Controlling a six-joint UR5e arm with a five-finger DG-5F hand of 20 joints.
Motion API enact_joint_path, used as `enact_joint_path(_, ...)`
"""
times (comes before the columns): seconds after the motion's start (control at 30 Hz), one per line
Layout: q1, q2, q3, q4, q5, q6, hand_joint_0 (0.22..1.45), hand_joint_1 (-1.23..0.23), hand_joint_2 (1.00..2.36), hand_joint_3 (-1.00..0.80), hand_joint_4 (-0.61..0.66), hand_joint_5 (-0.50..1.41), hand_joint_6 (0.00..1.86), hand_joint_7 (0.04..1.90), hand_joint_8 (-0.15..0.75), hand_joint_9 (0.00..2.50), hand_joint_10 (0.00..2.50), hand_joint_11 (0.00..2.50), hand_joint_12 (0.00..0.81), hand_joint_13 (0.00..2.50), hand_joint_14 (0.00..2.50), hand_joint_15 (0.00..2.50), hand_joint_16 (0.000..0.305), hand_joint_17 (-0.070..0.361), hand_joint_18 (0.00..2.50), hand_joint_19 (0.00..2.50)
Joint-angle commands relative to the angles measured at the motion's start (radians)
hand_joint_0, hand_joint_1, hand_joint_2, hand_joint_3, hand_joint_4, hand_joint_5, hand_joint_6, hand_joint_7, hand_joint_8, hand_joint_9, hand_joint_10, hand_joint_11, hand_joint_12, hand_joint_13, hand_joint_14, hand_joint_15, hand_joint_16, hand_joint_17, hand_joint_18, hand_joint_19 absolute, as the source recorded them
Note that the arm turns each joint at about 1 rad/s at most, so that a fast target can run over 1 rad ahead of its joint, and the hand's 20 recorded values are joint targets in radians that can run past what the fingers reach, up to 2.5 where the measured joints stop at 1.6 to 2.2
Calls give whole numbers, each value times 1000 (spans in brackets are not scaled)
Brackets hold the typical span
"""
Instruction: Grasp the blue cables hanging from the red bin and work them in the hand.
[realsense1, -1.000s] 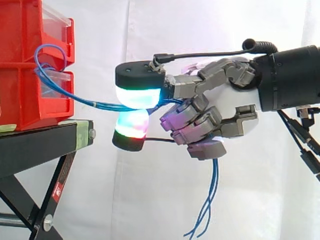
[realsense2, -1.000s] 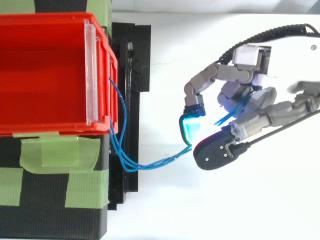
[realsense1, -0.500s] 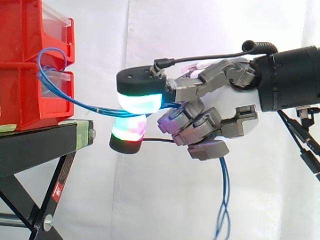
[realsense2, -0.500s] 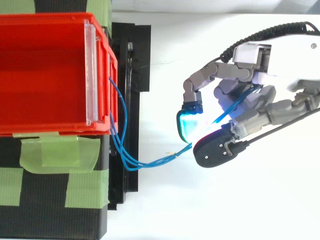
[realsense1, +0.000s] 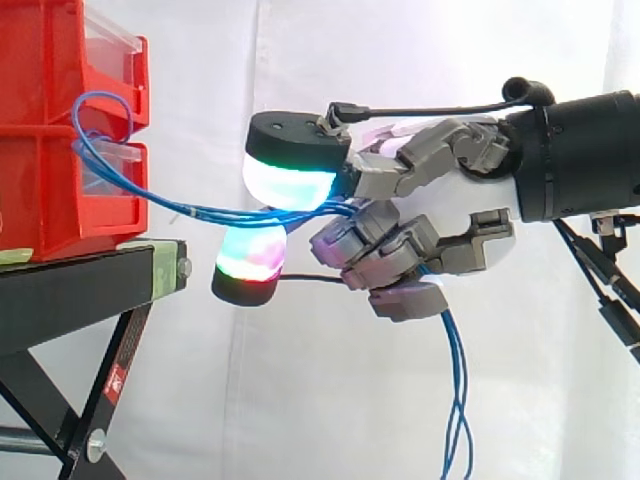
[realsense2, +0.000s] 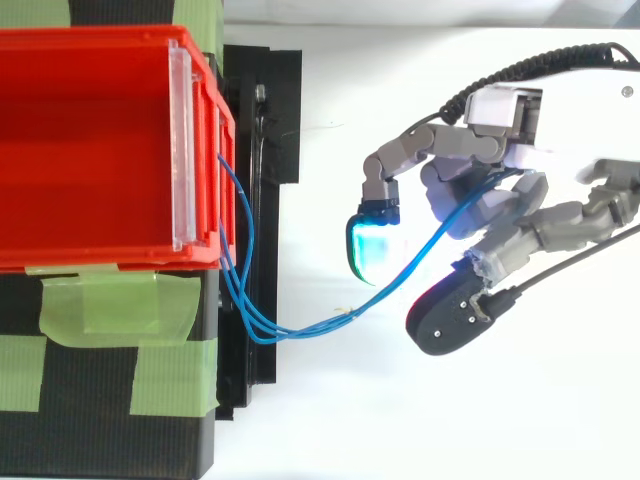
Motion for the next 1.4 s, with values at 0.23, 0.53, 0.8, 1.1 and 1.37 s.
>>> enact_joint_path(0.23, 0, 0, 1, 0, 0, -8, 857, -664, 1005, -888, 179, -146, 686, 1140, 528, 713, 2500, 2500, 595, 1133, 2500, 2131, 50, 112, 1528, 1055)
enact_joint_path(0.53, 0, 0, 1, -1, 0, -12, 923, -605, 1015, -674, 195, 54, 607, 1210, 546, 874, 2500, 2500, 582, 1204, 2500, 2113, 48, 108, 1618, 1028)
enact_joint_path(0.8, 0, 0, -1, 0, 0, -12, 927, -606, 1019, -552, 181, 85, 525, 1252, 544, 877, 2500, 2500, 593, 1209, 2500, 2133, 49, 110, 1615, 1007)
enact_joint_path(1.1, 0, 0, -1, 0, 0, -12, 926, -649, 1017, -555, 162, 12, 430, 1257, 529, 734, 2500, 2500, 603, 1118, 2500, 2165, 49, 110, 1515, 1065)
enact_joint_path(1.37, 0, 0, -1, 0, 0, -12, 922, -697, 1015, -611, 155, -67, 369, 1257, 506, 563, 2500, 2500, 585, 990, 2500, 2170, 49, 111, 1389, 1137)
